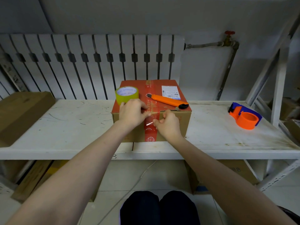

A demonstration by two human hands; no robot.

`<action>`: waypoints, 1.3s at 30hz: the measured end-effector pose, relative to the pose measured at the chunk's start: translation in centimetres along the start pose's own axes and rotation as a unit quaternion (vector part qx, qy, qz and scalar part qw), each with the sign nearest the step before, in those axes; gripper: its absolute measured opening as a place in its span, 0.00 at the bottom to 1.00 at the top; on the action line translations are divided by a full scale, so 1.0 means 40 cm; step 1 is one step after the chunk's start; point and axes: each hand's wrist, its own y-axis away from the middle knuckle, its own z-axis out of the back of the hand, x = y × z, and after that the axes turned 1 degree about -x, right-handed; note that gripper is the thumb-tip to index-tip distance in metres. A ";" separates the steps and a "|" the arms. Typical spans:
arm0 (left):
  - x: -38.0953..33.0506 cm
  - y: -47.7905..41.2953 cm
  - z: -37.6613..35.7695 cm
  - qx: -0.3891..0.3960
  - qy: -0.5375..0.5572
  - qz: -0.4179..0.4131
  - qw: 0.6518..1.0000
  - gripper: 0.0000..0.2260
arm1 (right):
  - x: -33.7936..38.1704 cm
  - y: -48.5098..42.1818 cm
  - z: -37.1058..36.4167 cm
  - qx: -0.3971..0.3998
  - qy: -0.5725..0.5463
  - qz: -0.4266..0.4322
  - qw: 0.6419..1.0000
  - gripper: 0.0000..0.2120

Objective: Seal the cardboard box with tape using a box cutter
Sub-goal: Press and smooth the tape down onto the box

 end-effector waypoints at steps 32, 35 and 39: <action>-0.014 -0.007 0.012 0.027 -0.096 -0.088 0.991 0.15 | -0.007 0.030 0.008 -0.023 0.065 0.129 0.989 0.19; 0.011 0.000 0.017 0.038 -0.082 -0.099 0.991 0.16 | -0.007 0.031 0.014 -0.015 0.101 0.155 0.983 0.22; 0.000 0.005 0.014 0.021 -0.075 -0.096 0.992 0.15 | -0.004 0.030 0.015 -0.014 0.106 0.156 0.982 0.22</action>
